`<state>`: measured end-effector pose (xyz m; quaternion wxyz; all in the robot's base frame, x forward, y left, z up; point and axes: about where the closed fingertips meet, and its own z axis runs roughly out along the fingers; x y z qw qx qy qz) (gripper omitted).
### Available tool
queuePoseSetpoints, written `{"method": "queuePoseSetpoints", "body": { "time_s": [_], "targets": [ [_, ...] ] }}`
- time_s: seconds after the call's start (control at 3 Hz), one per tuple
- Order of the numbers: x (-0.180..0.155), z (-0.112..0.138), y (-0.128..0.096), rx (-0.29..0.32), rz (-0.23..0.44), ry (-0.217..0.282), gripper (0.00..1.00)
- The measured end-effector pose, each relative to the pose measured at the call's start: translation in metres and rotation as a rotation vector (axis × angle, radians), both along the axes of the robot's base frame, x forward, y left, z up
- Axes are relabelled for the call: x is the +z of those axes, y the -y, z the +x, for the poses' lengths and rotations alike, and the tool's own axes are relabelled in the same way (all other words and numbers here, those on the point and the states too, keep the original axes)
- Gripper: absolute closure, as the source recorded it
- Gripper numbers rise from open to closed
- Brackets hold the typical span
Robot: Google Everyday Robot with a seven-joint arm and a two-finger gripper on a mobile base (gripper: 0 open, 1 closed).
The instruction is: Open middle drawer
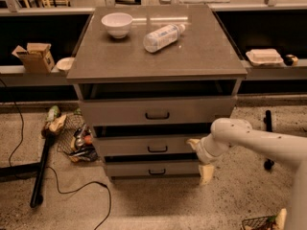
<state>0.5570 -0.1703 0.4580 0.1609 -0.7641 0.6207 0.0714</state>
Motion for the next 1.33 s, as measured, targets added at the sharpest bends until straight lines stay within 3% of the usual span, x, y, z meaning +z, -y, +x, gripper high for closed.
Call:
{"method": "queuePoseSetpoints", "body": {
  "time_s": [0.33,0.67,1.0,1.33],
  "targets": [
    [-0.036,0.027,0.009,-0.007,0.009,0.006,0.0],
    [-0.04,0.047,0.021,-0.032,0.014,0.054,0.0],
    [-0.017,0.062,0.033,-0.055,0.017,0.126,0.0],
    [-0.006,0.074,0.035,-0.057,0.022,0.146,0.0]
  ]
}}
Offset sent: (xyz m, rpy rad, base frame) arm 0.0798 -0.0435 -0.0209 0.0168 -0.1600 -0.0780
